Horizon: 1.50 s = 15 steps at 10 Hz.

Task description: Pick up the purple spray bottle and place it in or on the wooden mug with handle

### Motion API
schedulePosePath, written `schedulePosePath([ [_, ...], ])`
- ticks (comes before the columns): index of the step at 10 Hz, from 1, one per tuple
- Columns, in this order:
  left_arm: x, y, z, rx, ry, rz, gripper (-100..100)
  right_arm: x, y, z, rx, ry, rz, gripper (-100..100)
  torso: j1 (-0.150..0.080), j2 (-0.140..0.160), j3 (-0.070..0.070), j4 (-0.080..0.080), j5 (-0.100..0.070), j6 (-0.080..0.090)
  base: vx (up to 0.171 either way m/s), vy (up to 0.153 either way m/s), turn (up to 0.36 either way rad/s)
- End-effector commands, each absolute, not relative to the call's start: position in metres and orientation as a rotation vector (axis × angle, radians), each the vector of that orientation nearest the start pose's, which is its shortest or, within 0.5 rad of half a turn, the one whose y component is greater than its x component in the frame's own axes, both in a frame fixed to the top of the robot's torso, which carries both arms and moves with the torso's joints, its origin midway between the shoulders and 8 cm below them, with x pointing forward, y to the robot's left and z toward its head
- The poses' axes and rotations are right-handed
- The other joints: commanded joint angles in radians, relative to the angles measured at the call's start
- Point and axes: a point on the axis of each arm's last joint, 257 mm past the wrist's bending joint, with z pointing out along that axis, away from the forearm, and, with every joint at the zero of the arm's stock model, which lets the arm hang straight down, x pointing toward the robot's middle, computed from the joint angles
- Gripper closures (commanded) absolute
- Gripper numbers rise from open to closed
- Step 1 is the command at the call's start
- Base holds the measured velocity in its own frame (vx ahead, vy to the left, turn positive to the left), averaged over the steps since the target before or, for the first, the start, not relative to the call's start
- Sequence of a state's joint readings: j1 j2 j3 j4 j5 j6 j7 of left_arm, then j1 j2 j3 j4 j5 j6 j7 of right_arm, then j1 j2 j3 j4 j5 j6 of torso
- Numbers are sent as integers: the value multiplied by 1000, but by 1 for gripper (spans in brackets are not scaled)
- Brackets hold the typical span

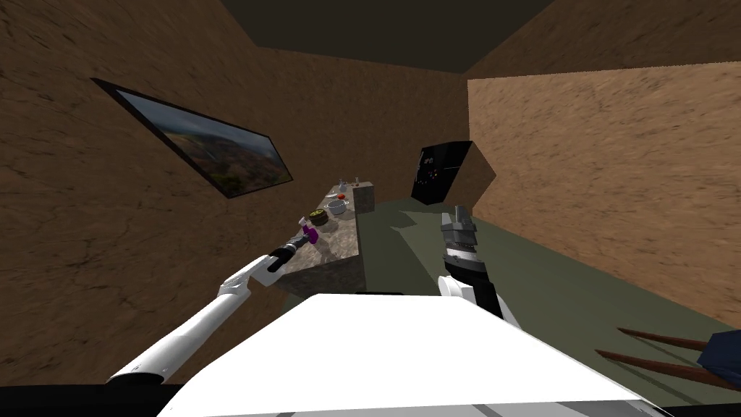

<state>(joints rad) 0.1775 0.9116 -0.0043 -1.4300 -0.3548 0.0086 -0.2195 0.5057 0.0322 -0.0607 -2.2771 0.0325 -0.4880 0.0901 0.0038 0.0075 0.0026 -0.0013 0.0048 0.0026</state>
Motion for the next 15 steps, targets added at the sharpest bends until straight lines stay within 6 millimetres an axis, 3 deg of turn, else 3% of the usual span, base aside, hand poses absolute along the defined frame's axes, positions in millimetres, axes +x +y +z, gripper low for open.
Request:
schedulePosePath([
  [1, 461, 560, -247, -237, 1846, 89, 100, 342, -300, 20, 635, 638, 1129, 0, 0, 0, 0, 0, 0, 0, -159, 67, -220],
  [9, 429, 613, -258, -336, 1939, 123, 100, 342, -301, 19, 636, 638, 1128, 0, 14, -1, -4, -7, 10, -11, -98, 51, -143],
  [15, 405, 675, -241, -457, 1962, 228, 100, 342, -301, 19, 636, 638, 1128, 0, 15, -5, -6, -8, 9, -10, -80, 72, -209],
])
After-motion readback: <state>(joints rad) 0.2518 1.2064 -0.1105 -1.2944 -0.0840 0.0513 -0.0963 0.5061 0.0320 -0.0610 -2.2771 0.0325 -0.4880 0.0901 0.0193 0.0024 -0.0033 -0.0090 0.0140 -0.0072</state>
